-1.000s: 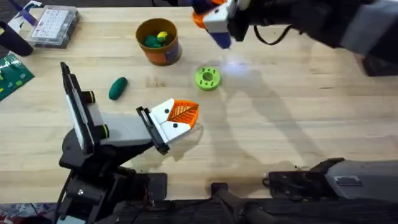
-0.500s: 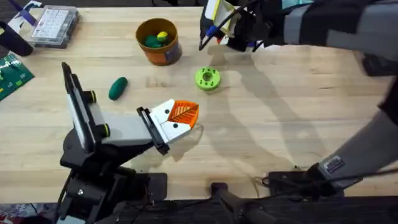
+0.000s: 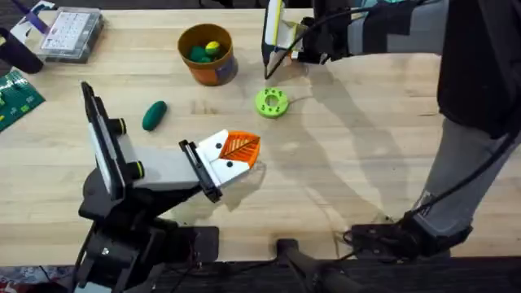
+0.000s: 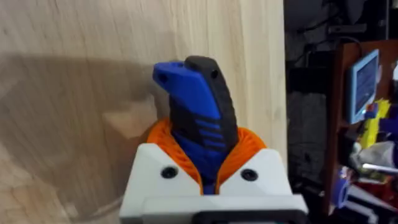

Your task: Pick up the gripper from the table and insert it into the empty holder that is missing its gripper. Then pick up a screw, insert it into the mounting hole, and use the screwdriver to tighten it. Finally, clean up the table by picking up the vegetable and placing it into the bucket.

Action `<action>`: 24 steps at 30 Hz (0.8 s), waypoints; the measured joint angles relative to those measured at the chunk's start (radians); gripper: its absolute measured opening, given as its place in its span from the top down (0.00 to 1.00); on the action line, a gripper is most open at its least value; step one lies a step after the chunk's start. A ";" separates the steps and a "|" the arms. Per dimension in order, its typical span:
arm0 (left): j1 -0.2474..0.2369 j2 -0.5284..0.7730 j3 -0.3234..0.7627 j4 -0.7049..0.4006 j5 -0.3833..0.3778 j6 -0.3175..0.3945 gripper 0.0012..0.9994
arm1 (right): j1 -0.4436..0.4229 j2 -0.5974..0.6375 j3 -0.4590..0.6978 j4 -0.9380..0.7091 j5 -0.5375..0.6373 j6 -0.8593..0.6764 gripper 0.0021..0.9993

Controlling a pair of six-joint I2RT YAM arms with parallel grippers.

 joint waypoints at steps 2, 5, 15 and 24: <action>0.000 0.000 0.000 0.000 0.000 0.000 0.99 | 0.000 0.001 0.001 0.000 0.000 -0.023 0.93; 0.000 0.000 0.000 0.000 0.000 0.000 0.99 | 0.000 0.001 0.001 -0.002 0.000 -0.043 0.93; 0.000 0.000 0.000 0.000 0.000 0.000 0.99 | 0.000 0.001 0.012 -0.032 0.000 -0.061 0.93; 0.000 0.000 0.000 0.000 0.000 0.000 0.99 | 0.000 0.001 0.012 -0.032 0.000 -0.061 0.93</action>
